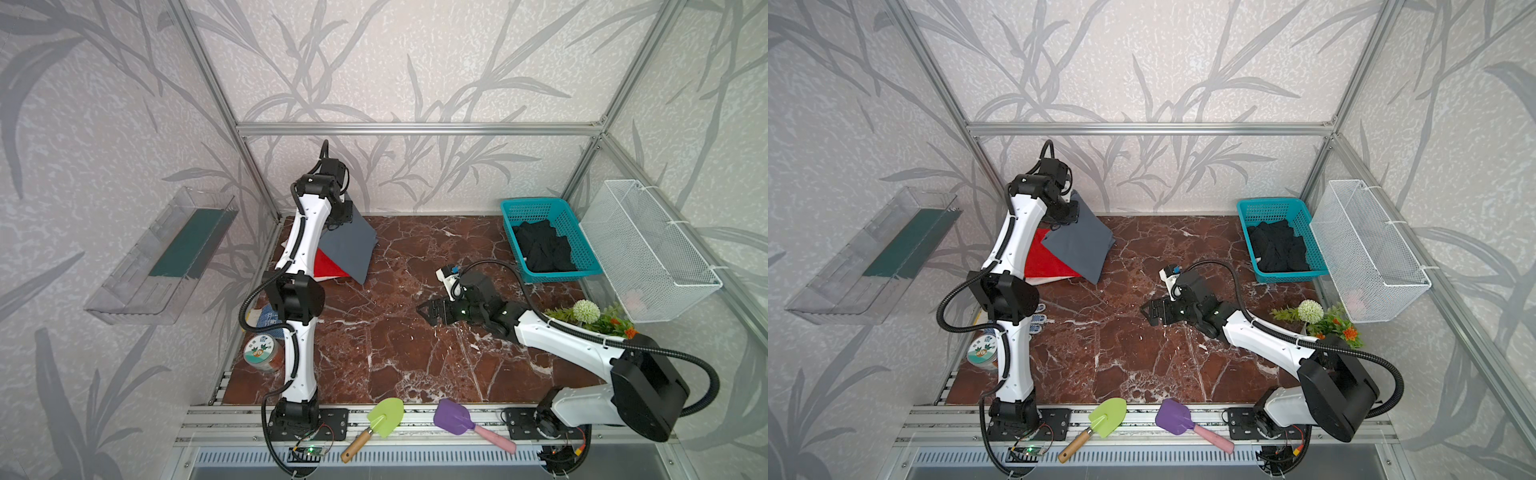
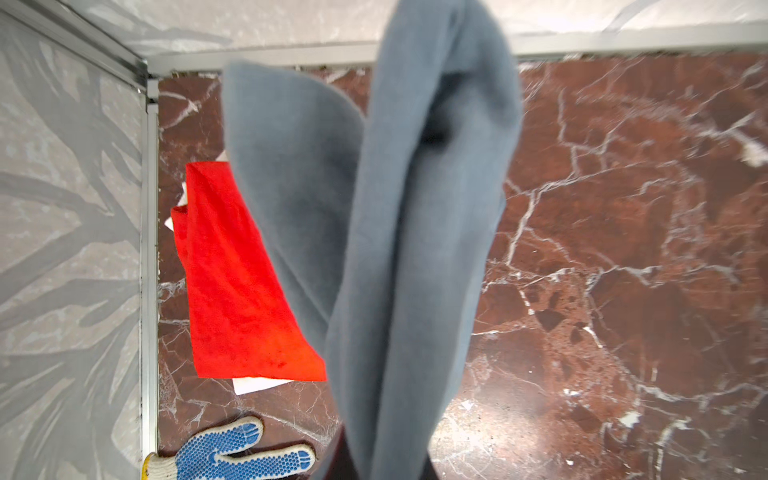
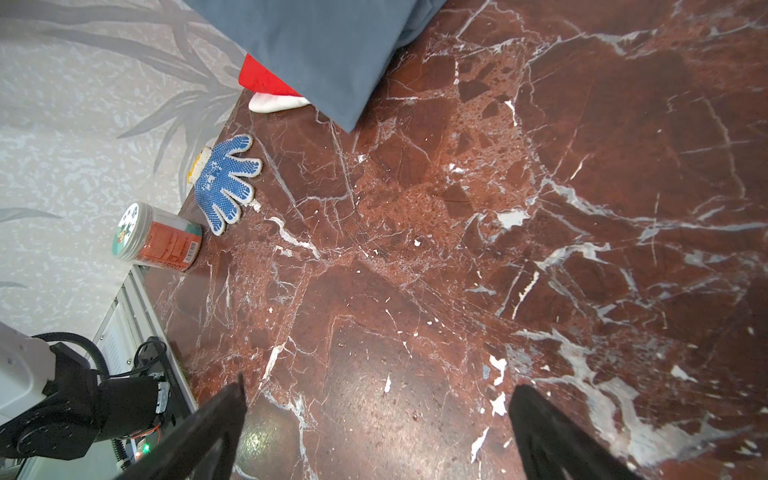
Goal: Fold and stack the t-shirts
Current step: 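Carry the grey shirt with the left gripper onto the red and white stack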
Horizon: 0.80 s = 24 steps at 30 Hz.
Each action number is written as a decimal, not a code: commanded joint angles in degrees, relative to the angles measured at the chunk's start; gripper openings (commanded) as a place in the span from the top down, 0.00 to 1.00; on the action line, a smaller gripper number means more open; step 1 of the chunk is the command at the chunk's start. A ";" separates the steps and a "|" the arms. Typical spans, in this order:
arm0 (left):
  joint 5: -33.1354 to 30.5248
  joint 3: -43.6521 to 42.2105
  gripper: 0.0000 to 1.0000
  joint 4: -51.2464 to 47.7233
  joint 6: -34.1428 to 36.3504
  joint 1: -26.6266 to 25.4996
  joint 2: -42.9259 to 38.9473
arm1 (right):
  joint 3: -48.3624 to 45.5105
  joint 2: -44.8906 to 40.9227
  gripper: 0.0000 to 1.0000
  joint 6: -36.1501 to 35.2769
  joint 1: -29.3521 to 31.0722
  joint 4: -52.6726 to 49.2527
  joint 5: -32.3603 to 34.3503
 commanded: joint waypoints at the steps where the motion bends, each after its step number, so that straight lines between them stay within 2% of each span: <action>1: 1.55 3.82 1.00 0.41 -0.30 0.29 -3.04 | 1.80 0.80 0.01 0.27 -0.04 1.39 -0.85; 13: -0.40 5.09 1.00 -1.33 -0.24 0.74 -1.64 | 2.84 1.85 0.01 0.16 -0.04 1.03 -1.43; 24: 4.38 0.47 1.00 -1.02 0.51 8.41 -1.80 | 4.04 4.68 0.01 0.51 -0.04 1.39 -2.51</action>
